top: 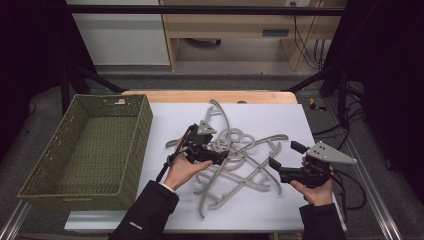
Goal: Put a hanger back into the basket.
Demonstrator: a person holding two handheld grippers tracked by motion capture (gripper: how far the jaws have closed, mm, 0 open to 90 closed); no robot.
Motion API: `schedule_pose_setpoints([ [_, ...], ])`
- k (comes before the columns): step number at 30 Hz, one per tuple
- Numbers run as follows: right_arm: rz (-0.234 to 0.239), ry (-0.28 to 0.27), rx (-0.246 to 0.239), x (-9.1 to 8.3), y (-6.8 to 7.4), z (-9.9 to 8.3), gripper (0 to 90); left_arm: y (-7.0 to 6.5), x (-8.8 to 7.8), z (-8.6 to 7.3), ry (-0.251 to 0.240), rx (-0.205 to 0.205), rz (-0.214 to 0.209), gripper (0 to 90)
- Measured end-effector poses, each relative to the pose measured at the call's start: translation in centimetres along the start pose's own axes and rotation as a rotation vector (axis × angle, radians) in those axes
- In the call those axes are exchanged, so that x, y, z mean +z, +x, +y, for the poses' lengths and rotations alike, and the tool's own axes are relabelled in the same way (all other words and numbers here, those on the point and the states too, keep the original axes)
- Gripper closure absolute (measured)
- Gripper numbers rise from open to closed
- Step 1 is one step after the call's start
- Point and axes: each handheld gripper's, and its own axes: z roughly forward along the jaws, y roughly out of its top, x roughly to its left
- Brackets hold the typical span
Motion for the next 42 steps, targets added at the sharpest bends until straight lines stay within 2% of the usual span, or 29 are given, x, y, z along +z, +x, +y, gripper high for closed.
schedule_pose_setpoints([
  [2, -0.001, 0.0, 0.0, 0.0, 0.0, 0.0, 6.0, 0.2, 1.1, 0.2, 0.031, 0.009, 0.013, 15.6],
  [3, 0.0, 0.001, 0.0, 0.0, 0.0, 0.0, 6.0, 0.2, 1.1, 0.2, 0.031, 0.009, 0.013, 16.1],
  [5, -0.001, 0.003, -0.001, 0.1, 0.0, 0.0, 5.9, 0.4, 2.8, 0.4, 0.064, 0.0, 0.011, 17.5],
  [8, -0.002, 0.002, 0.001, 0.1, 0.0, 0.0, 5.9, 0.4, 4.2, 0.6, 0.093, 0.003, 0.008, 21.2],
  [12, 0.002, -0.003, 0.002, 0.0, -0.1, 0.0, 5.9, 0.5, 6.2, 0.6, 0.12, -0.006, 0.026, 30.8],
  [13, 0.002, -0.004, 0.003, 0.0, -0.1, 0.0, 5.9, 0.5, 6.2, 0.6, 0.12, -0.006, 0.026, 32.8],
  [14, 0.003, -0.003, 0.004, 0.0, -0.1, 0.0, 5.9, 0.6, 7.2, 0.5, 0.138, -0.016, 0.029, 35.2],
  [15, 0.001, -0.004, 0.003, 0.0, -0.1, 0.0, 5.9, 0.6, 7.2, 0.5, 0.138, -0.016, 0.029, 37.2],
  [16, 0.0, -0.003, 0.002, 0.0, -0.1, 0.0, 5.9, 0.9, 8.1, 0.4, 0.162, -0.024, 0.03, 39.1],
  [20, 0.003, -0.001, 0.001, 0.0, -0.2, 0.1, 5.9, 1.2, 9.3, 0.1, 0.189, -0.039, 0.026, 48.6],
  [27, 0.006, -0.001, 0.002, 0.0, -0.1, 0.1, 5.9, 1.2, 10.0, -0.2, 0.228, -0.043, 0.026, 61.1],
  [28, 0.006, 0.001, 0.002, 0.0, -0.1, 0.1, 5.9, 1.2, 10.1, -0.2, 0.232, -0.046, 0.044, 62.9],
  [31, 0.006, 0.004, 0.003, 0.1, -0.1, 0.1, 5.9, 1.3, 10.1, -0.1, 0.236, -0.056, 0.051, 67.4],
  [36, 0.006, 0.005, 0.002, 0.0, -0.1, 0.1, 5.9, 1.5, 9.6, -0.2, 0.259, -0.073, 0.053, 72.9],
  [42, 0.006, 0.001, 0.004, -0.1, -0.1, 0.1, 5.9, 1.9, 8.8, -0.5, 0.281, -0.067, 0.051, 80.2],
])
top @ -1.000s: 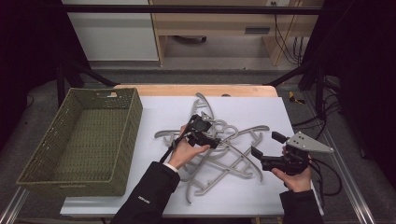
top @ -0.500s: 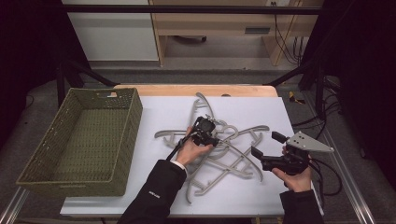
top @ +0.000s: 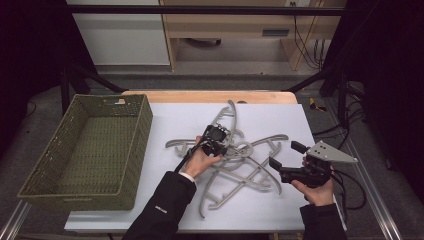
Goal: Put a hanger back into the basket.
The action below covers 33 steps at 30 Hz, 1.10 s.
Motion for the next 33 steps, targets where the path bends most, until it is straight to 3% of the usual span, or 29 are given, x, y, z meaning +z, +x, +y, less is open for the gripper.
schedule_pose_setpoints([
  [2, -0.001, 0.001, -0.003, 0.0, 0.0, 0.0, 6.0, 0.2, 0.0, 0.0, 0.007, 0.0, -0.018, 80.1],
  [4, -0.001, 0.003, -0.002, 0.1, 0.0, 0.0, 6.0, 0.2, 0.2, 0.1, 0.012, -0.006, -0.034, 71.4],
  [8, 0.003, 0.009, -0.003, 0.2, 0.1, 0.0, 6.0, 0.1, 0.8, 0.2, 0.017, -0.004, -0.022, 70.4],
  [12, 0.004, 0.004, -0.002, 0.1, 0.1, 0.0, 6.0, 0.5, 1.4, 0.2, 0.044, -0.016, -0.018, 79.7],
  [17, 0.003, 0.003, -0.004, 0.1, 0.0, 0.0, 6.0, 0.3, 1.2, 0.2, 0.03, -0.005, 0.004, 81.6],
  [20, 0.001, 0.004, -0.004, 0.1, 0.1, 0.0, 6.0, 0.2, 0.2, 0.3, -0.023, -0.004, 0.004, 81.8],
  [27, 0.002, 0.005, -0.008, 0.1, 0.0, 0.0, 6.0, 0.0, -1.7, 0.3, -0.072, 0.007, -0.015, 82.1],
  [30, 0.0, 0.0, -0.007, -0.1, 0.0, 0.0, 6.0, 0.0, -3.8, 0.3, -0.111, 0.001, -0.047, 82.1],
  [33, 0.0, -0.001, -0.004, -0.1, 0.0, 0.0, 6.0, 0.1, -5.4, 0.1, -0.148, 0.0, -0.053, 82.1],
])
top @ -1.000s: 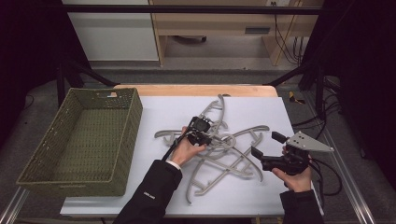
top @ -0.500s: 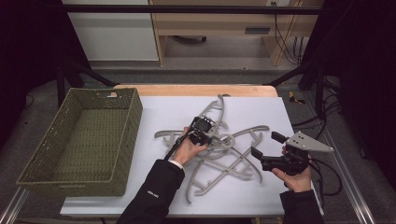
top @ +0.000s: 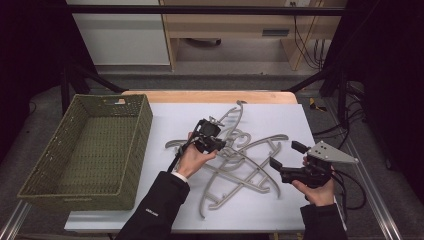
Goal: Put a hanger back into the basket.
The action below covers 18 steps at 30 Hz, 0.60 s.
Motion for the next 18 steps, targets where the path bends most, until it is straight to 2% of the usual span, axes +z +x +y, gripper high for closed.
schedule_pose_setpoints([
  [2, 0.0, -0.002, 0.001, 0.0, 0.0, 0.0, 6.0, 0.0, -0.6, 0.0, -0.009, -0.002, -0.004, 82.2],
  [3, 0.001, -0.001, 0.0, 0.0, 0.0, 0.0, 6.0, 0.0, -1.8, 0.0, -0.027, -0.006, -0.013, 82.2],
  [10, -0.001, 0.004, -0.001, 0.0, 0.0, 0.0, 5.8, 0.0, -6.1, -0.5, -0.089, 0.011, -0.04, 82.2],
  [13, 0.002, 0.009, -0.001, 0.1, 0.1, -0.1, 5.5, -0.1, -7.9, -0.8, -0.104, 0.023, -0.048, 82.2],
  [14, 0.002, 0.009, -0.001, 0.1, 0.1, -0.1, 5.5, -0.1, -7.9, -0.8, -0.104, 0.023, -0.048, 82.2],
  [15, 0.003, 0.013, -0.004, 0.1, 0.1, -0.1, 5.3, -0.1, -9.1, -1.1, -0.114, 0.03, -0.051, 82.2],
  [16, 0.003, 0.013, -0.004, 0.1, 0.1, -0.1, 5.3, -0.1, -9.1, -1.1, -0.114, 0.03, -0.051, 82.1],
  [17, 0.002, 0.016, -0.004, 0.2, 0.1, -0.1, 5.1, -0.1, -10.3, -1.3, -0.124, 0.034, -0.052, 82.2],
  [18, 0.002, 0.016, -0.004, 0.2, 0.1, -0.1, 5.1, -0.1, -10.3, -1.3, -0.124, 0.034, -0.052, 82.2],
])
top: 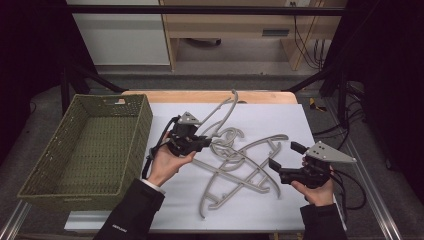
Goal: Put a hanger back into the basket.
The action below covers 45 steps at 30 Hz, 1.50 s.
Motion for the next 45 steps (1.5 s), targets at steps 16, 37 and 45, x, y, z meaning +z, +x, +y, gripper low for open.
schedule_pose_setpoints([
  [16, 0.006, 0.028, -0.011, 0.6, 0.2, -0.3, 4.9, 1.4, -9.1, -0.9, -0.063, 0.031, -0.004, 82.2],
  [37, 0.009, 0.038, -0.012, 0.9, 0.3, -0.4, 5.0, 7.4, -17.7, -3.9, -0.077, 0.008, 0.051, 82.2],
  [45, 0.008, 0.041, -0.013, 0.9, 0.4, -0.5, 5.0, 10.3, -19.9, -6.1, -0.057, -0.009, 0.089, 82.2],
])
